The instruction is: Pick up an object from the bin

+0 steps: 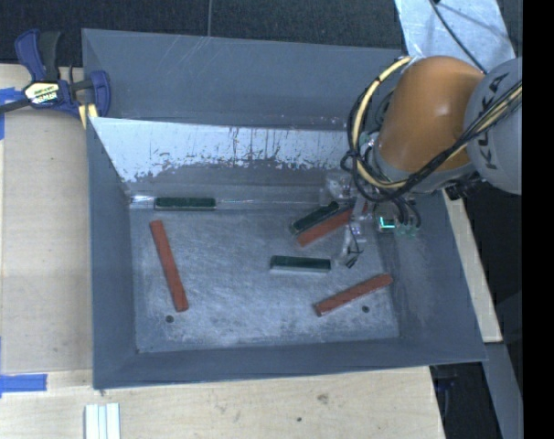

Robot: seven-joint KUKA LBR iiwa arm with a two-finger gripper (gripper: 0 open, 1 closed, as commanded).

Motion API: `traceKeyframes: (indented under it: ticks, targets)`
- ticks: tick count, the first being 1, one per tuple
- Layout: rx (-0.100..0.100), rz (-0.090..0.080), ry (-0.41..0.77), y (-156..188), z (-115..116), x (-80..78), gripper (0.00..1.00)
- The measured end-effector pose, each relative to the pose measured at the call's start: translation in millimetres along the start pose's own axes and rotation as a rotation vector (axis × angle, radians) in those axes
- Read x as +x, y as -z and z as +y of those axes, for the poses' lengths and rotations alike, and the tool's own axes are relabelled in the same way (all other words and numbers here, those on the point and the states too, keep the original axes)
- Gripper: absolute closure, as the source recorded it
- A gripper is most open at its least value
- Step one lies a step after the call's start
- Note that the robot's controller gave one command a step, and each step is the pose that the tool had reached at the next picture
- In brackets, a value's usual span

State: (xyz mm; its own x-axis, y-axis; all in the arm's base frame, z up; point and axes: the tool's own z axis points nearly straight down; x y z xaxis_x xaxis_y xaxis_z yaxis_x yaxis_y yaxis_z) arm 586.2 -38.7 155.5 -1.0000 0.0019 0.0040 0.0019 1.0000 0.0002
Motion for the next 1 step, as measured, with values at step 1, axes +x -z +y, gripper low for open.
traceKeyframes:
  ticks: [1]
  targets:
    - [0.0, 0.004, 0.006, -89.2, -21.7, -40.8, 0.0]
